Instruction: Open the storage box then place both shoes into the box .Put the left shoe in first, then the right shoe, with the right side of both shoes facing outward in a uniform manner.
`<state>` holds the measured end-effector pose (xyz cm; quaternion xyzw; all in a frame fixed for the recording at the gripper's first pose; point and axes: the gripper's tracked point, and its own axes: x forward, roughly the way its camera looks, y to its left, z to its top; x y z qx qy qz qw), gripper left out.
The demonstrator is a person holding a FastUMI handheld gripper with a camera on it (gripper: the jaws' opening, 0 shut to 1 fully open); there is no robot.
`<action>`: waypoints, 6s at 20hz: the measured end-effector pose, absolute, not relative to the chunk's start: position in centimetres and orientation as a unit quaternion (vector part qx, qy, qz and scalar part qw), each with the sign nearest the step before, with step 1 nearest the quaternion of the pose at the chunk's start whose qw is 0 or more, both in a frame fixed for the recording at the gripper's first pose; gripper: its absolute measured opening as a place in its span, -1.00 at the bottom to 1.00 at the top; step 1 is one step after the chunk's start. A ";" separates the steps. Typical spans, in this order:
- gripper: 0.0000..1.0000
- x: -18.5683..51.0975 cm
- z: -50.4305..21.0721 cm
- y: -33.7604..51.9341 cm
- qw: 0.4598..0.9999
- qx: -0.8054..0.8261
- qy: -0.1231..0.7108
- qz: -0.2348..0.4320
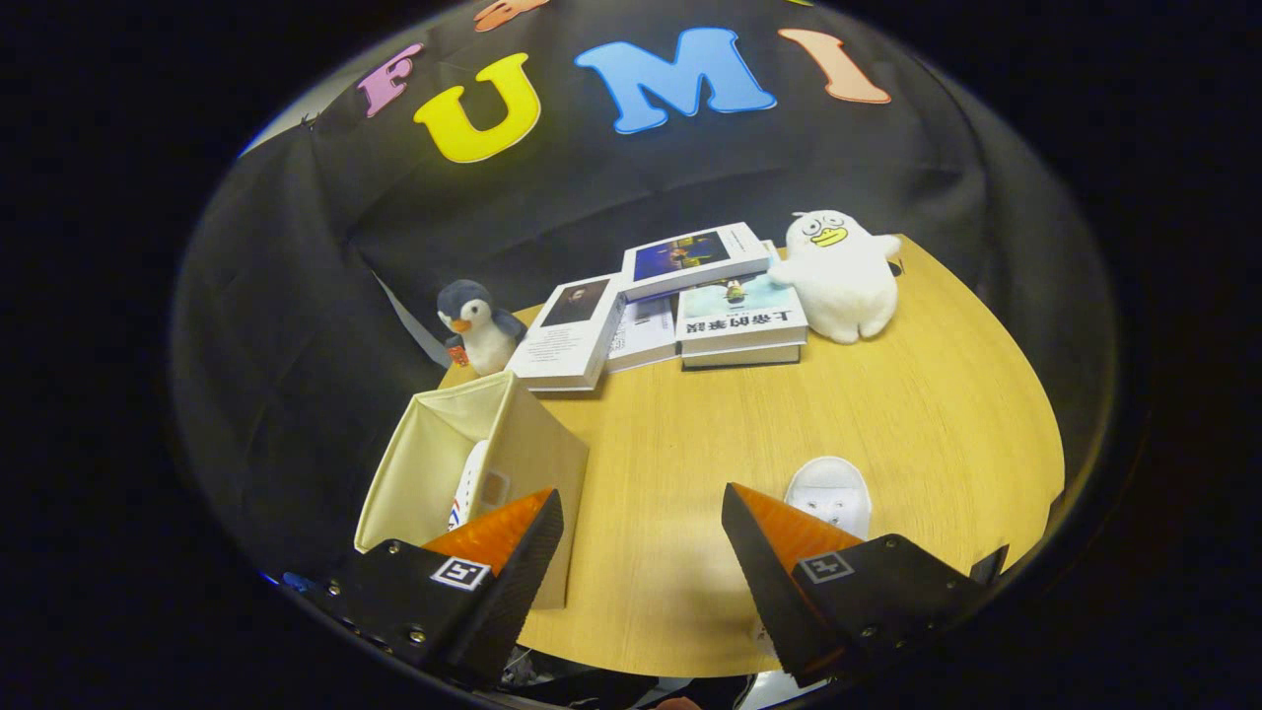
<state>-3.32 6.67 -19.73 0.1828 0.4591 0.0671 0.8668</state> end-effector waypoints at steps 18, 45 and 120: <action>0.96 -10.2 -31.4 -4.8 0.821 0.134 0.553 -0.040; -0.98 -9.9 -30.1 -1.4 0.796 0.197 0.572 -0.023; 0.95 -2.1 -2.3 -7.3 0.983 0.072 0.158 -0.053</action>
